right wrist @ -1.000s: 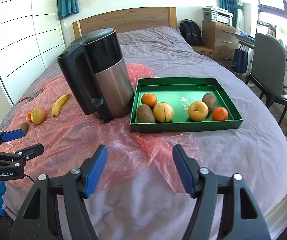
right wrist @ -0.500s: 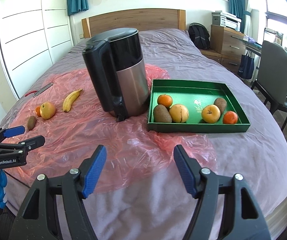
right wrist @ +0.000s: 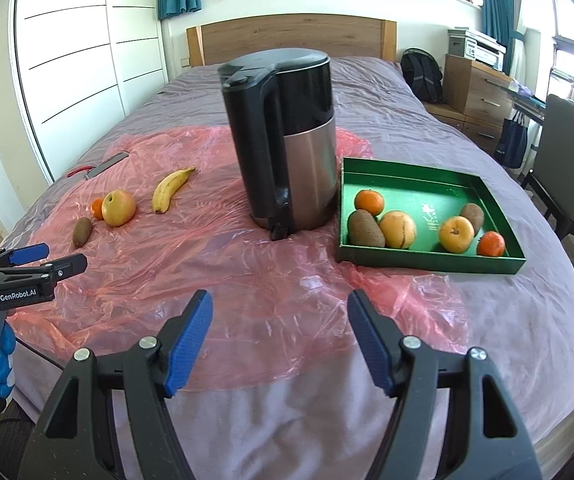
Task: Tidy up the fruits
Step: 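Withdraw both tools from the tray back toward the remaining fruits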
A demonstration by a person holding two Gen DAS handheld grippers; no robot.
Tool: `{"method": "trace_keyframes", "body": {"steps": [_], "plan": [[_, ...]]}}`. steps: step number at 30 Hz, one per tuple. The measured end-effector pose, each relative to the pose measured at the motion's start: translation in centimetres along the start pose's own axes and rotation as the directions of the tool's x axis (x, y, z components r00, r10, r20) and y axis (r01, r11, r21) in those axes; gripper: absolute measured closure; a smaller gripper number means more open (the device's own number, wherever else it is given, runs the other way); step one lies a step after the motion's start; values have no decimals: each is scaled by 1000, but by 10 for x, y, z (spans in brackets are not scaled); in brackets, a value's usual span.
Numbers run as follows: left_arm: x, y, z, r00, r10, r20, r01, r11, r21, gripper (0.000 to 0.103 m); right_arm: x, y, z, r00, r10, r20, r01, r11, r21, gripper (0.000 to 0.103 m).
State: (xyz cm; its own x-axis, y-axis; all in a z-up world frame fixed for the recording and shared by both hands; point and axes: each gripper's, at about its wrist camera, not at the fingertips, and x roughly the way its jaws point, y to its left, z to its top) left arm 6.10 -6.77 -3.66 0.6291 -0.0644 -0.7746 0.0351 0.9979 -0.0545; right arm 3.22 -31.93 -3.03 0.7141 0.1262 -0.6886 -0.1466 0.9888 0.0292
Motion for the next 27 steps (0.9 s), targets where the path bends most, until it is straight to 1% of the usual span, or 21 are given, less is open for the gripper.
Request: {"method": "trace_keyframes", "body": {"steps": [5, 9, 18, 27], "plan": [[7, 29, -2, 999, 32, -8, -32, 998, -46, 12, 9, 14, 1, 1000, 22, -16, -23, 999, -23, 29], [13, 55, 0, 999, 53, -12, -54, 993, -102, 12, 18, 29, 5, 998, 46, -32, -48, 998, -50, 29], [27, 115, 5, 994, 109, -20, -111, 968, -226, 12, 45, 67, 18, 993, 100, -67, -107, 988, -109, 29], [49, 153, 11, 989, 139, -40, -145, 951, -274, 12, 81, 104, 30, 983, 146, -110, -162, 975, -152, 29]]}}
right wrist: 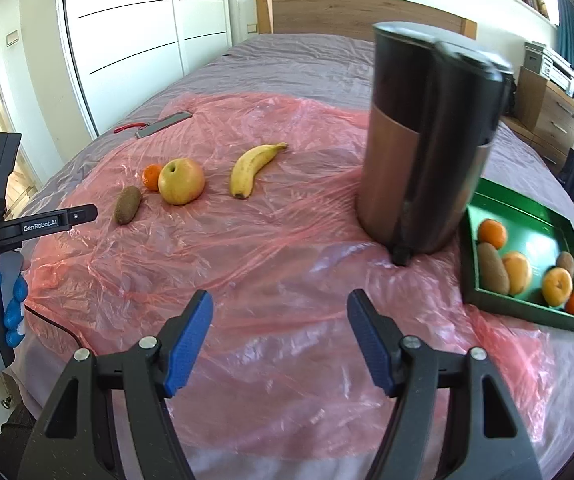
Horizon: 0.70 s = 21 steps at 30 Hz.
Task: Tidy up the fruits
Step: 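Withdraw both tools from the tray back toward the remaining fruits, then grasp a brown kiwi with the left gripper while the right gripper grasps the banana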
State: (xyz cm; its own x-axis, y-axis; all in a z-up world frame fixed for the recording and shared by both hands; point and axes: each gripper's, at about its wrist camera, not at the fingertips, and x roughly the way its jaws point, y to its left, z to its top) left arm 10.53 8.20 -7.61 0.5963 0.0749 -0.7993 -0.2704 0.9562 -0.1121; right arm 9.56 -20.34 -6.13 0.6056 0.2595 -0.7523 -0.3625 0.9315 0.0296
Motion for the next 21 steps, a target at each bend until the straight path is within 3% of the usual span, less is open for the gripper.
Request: {"method": "trace_keyframes", "body": {"steps": [21], "plan": [[75, 14, 35, 997, -43, -65, 44, 999, 15, 13, 109, 38, 78, 995, 88, -38, -89, 996, -30, 29]]}}
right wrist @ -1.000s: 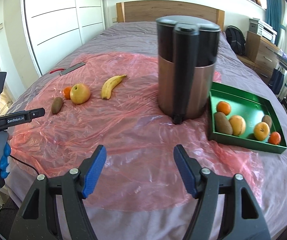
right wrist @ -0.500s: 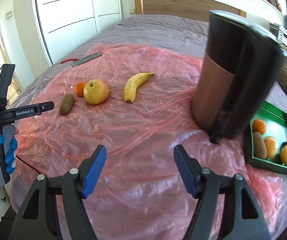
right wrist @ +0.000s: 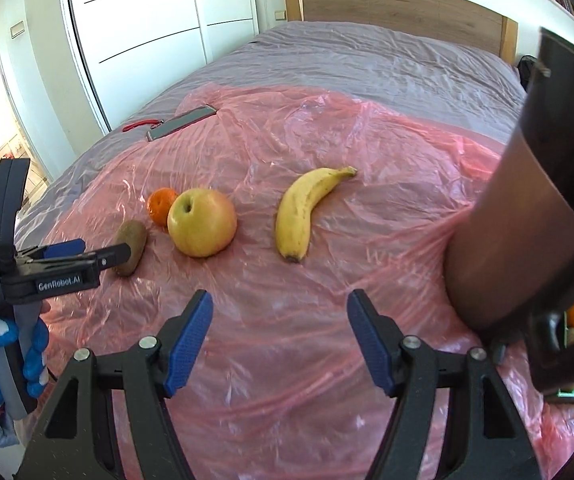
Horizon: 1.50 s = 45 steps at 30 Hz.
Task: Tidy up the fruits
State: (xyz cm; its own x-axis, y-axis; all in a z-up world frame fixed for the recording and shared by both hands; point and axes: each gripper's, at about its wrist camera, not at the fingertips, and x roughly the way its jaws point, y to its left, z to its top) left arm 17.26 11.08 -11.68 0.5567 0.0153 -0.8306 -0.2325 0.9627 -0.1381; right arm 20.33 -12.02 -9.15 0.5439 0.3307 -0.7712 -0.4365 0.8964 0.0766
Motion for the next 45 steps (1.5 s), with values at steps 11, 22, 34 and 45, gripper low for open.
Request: {"method": "trace_keyframes", "body": {"steps": [11, 22, 34, 45], "plan": [[24, 10, 3, 998, -55, -41, 54, 998, -27, 22, 59, -5, 37, 1000, 1, -18, 0, 999, 48, 29], [35, 8, 8, 994, -85, -63, 84, 996, -13, 45, 112, -18, 63, 998, 9, -67, 0, 992, 129, 76], [47, 7, 3, 995, -66, -68, 68, 997, 26, 63, 141, -26, 57, 993, 40, -107, -22, 986, 164, 103], [31, 19, 6, 990, -139, -32, 138, 990, -16, 66, 121, -32, 60, 993, 91, -76, -77, 982, 170, 103]]}}
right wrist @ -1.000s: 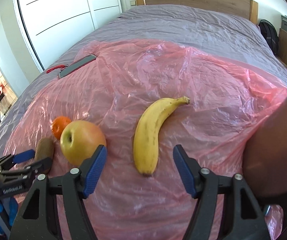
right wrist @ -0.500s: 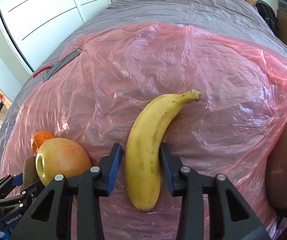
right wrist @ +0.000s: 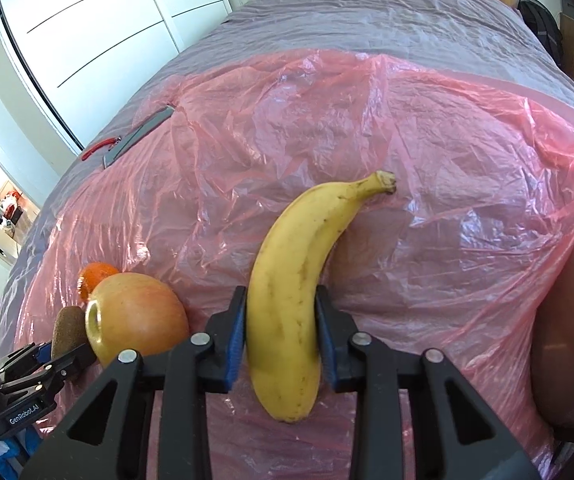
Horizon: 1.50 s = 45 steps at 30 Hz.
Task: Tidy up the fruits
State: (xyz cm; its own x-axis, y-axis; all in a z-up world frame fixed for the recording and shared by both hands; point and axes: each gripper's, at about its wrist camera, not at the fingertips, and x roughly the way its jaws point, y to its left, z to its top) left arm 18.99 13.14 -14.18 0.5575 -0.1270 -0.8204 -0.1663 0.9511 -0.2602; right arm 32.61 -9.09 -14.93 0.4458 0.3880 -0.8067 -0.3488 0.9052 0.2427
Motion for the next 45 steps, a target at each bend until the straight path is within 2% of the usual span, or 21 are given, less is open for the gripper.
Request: {"method": "trace_keyframes", "body": {"steps": [10, 16, 32, 45], "plan": [[-34, -7, 0, 999, -14, 39, 14, 1000, 4, 66, -38, 7, -7, 1000, 13, 27, -13, 1000, -11, 103], [-57, -12, -6, 998, -18, 55, 18, 1000, 13, 66, -68, 16, -22, 999, 27, 33, -26, 999, -31, 103], [-119, -53, -37, 992, -85, 94, 76, 993, 94, 66, -159, 39, -103, 998, 57, 39, -55, 997, -51, 103], [-161, -115, -69, 982, -160, 97, 137, 968, 210, 66, -220, 20, -164, 997, 29, 72, -27, 999, -17, 103]]}}
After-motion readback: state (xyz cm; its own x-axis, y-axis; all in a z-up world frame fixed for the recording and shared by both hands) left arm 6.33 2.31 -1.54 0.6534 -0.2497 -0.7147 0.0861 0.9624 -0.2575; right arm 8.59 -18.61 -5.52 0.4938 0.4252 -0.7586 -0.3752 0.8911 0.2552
